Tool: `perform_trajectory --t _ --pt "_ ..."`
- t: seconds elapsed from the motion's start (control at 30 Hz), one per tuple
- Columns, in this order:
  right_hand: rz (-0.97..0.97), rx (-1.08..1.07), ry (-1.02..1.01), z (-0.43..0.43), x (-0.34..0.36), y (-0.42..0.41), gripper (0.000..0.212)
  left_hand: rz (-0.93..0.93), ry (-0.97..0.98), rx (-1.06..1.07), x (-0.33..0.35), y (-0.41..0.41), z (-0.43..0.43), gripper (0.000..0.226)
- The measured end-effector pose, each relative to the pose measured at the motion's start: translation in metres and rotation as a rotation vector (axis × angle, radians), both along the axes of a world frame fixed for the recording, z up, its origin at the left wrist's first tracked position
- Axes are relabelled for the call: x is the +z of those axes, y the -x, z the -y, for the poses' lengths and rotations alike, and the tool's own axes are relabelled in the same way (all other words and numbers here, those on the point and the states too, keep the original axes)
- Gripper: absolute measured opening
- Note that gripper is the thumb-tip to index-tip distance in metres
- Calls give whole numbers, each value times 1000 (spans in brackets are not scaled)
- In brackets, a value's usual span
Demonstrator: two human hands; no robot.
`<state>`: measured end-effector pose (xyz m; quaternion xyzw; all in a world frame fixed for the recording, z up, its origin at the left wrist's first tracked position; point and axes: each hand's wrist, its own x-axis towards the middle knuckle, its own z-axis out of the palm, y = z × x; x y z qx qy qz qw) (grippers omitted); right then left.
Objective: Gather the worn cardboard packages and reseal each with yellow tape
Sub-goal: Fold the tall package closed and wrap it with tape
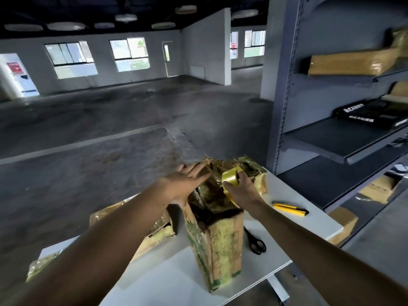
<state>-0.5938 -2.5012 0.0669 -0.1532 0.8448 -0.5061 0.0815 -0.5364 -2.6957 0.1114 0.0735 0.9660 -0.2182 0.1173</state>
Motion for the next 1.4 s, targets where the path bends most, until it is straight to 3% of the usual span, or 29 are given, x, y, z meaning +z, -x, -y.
perform_trajectory --t 0.07,0.17,0.3,0.37,0.57,0.7,0.8,1.0,1.2,1.4 --pt "24 -20 37 -6 -3 -3 35 68 91 -90 -1 13 -8 123" --pt "7 -50 51 -14 -5 -6 43 137 69 -113 -5 28 -19 95" --pt "-15 -86 39 -20 -10 -6 44 176 159 -256 -10 39 -17 124" --pt "-54 -84 18 -23 -11 -3 40 133 66 -293 -12 37 -16 124" --pt "-386 -112 60 -18 9 11 28 -50 -209 -131 -12 4 -15 98" --pt "-486 -99 93 -7 29 16 32 -88 -329 72 -16 -11 -8 89" --pt "-479 19 81 5 38 11 35 -84 -397 213 -21 -16 -7 98" --pt "-465 295 -140 31 35 4 43 -139 -429 341 -31 -18 -8 95" --pt "-634 512 -413 50 25 3 49 -214 -545 395 -45 -28 10 77" --pt "-620 491 -492 60 17 7 50 -230 -521 352 -49 -31 4 60"
